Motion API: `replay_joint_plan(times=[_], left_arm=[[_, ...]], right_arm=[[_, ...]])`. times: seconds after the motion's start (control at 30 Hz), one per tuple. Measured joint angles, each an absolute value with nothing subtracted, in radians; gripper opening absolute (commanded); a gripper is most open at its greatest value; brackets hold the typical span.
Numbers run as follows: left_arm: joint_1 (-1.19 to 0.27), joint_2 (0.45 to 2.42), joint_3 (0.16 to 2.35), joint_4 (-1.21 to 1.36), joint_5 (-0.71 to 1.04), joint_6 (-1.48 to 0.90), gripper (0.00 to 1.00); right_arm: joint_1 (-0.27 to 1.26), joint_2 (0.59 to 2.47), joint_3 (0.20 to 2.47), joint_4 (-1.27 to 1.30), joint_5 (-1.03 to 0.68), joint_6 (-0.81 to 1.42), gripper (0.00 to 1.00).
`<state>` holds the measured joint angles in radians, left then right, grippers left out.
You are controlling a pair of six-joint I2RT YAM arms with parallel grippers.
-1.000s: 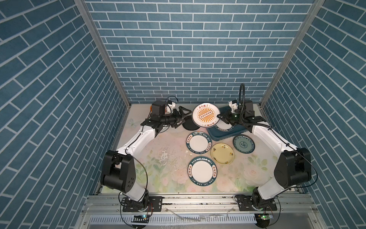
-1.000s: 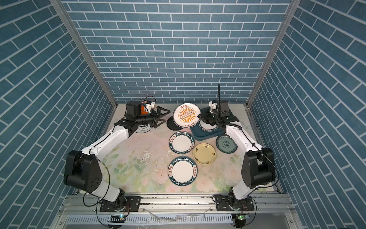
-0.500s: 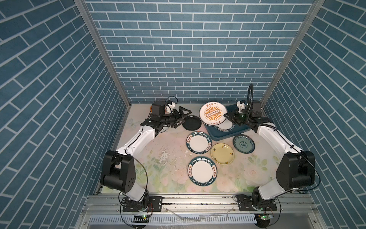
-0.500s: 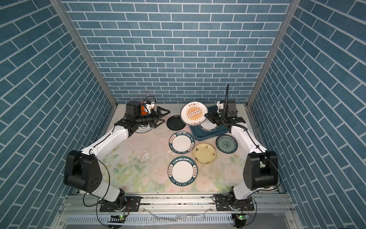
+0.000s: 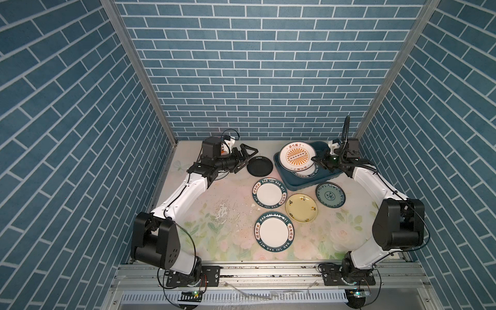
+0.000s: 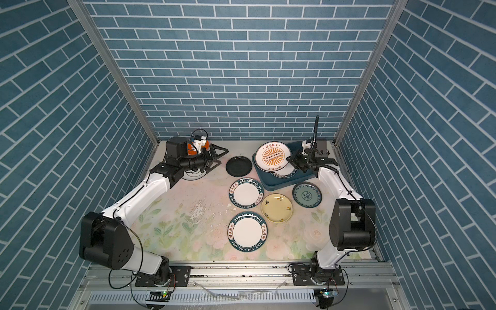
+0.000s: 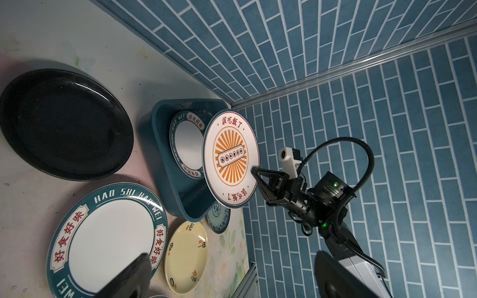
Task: Place the plates into the plastic bin on the countertop
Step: 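Lower the sunburst plate into the bin with the right gripper while the left withdraws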
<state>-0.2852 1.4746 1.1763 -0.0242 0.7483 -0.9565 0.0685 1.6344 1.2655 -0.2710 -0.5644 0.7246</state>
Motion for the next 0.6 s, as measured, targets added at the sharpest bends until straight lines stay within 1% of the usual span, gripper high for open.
replay_joint_plan(times=[0.37, 0.6], left_arm=[[-0.285, 1.385, 1.104, -0.039, 0.69, -0.956, 1.0], [-0.285, 1.308, 1.06, -0.059, 0.645, -0.953, 1.0]], right_arm=[[0.028, 1.756, 1.267, -0.253, -0.57, 0.724, 0.0], [0.015, 1.843, 1.312, -0.248, -0.576, 0.724, 0.0]])
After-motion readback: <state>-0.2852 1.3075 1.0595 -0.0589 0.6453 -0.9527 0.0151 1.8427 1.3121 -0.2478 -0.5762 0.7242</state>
